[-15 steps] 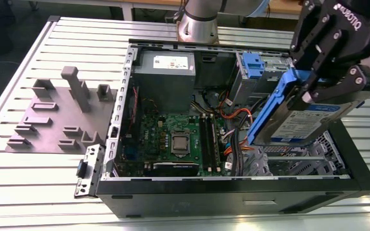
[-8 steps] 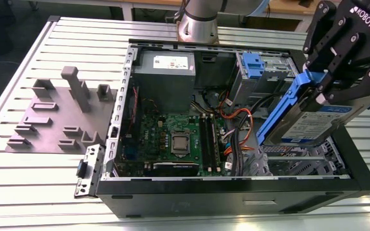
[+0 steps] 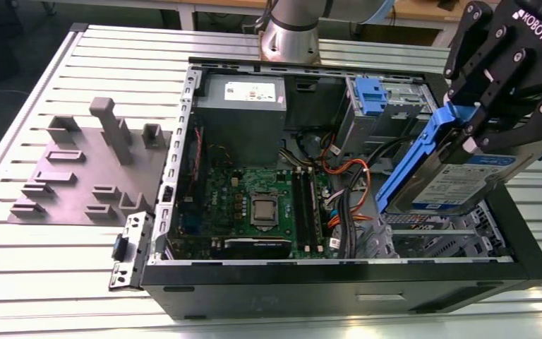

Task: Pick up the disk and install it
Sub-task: 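Insert the disk into the insertion slot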

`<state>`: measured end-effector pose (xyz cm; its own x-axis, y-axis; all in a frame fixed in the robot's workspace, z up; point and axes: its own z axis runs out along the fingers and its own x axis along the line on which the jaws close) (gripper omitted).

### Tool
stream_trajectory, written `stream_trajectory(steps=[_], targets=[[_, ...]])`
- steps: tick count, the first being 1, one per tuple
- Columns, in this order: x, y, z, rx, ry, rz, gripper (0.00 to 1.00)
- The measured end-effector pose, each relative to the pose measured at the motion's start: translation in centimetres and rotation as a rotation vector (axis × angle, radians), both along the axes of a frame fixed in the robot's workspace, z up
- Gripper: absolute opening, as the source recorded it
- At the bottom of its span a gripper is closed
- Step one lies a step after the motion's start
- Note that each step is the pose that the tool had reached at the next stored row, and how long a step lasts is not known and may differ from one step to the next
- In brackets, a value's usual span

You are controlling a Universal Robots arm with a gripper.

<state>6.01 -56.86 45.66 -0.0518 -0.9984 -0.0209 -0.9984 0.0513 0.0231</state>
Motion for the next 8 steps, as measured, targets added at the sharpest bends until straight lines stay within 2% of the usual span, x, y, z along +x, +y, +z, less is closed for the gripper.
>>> stream_trajectory(steps=[8], targets=[[0.38,-0.02,-0.42,-0.0052,0.0000,0.008,0.36]])
